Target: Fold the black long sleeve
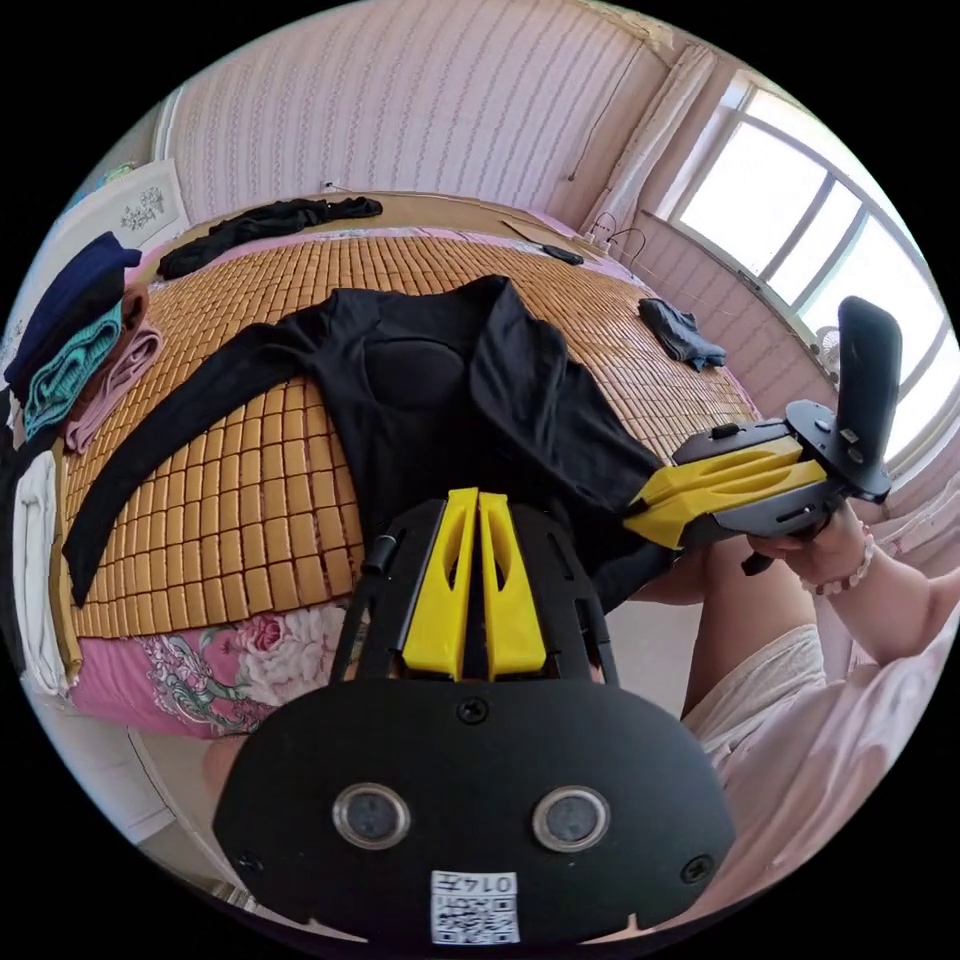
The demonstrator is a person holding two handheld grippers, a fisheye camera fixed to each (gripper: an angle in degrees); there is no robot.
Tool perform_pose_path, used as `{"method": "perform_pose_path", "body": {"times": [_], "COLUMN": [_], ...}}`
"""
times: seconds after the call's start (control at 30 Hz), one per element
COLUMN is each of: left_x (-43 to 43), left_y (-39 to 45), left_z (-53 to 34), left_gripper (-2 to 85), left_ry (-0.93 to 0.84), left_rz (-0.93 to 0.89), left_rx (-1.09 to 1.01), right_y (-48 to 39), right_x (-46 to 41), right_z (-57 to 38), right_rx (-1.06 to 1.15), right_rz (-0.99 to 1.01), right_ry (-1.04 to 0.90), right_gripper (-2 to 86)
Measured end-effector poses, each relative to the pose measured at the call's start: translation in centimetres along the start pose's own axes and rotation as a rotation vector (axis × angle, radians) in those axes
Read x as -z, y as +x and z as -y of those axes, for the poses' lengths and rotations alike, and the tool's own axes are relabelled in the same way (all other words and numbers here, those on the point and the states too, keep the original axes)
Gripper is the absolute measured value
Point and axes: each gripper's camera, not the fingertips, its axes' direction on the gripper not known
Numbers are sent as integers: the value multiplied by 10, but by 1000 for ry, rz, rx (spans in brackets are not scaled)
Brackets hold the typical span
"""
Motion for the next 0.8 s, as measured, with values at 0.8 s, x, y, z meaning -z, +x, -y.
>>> {"method": "perform_pose_path", "body": {"times": [0.8], "left_x": [-14], "left_y": [-25], "left_z": [-3], "left_gripper": [73], "left_ry": [-158], "left_rz": [122], "left_rx": [-77], "right_y": [187], "right_x": [-51], "right_z": [48], "right_rx": [-286], "right_rz": [-547], "right_ry": [4], "right_gripper": [96]}}
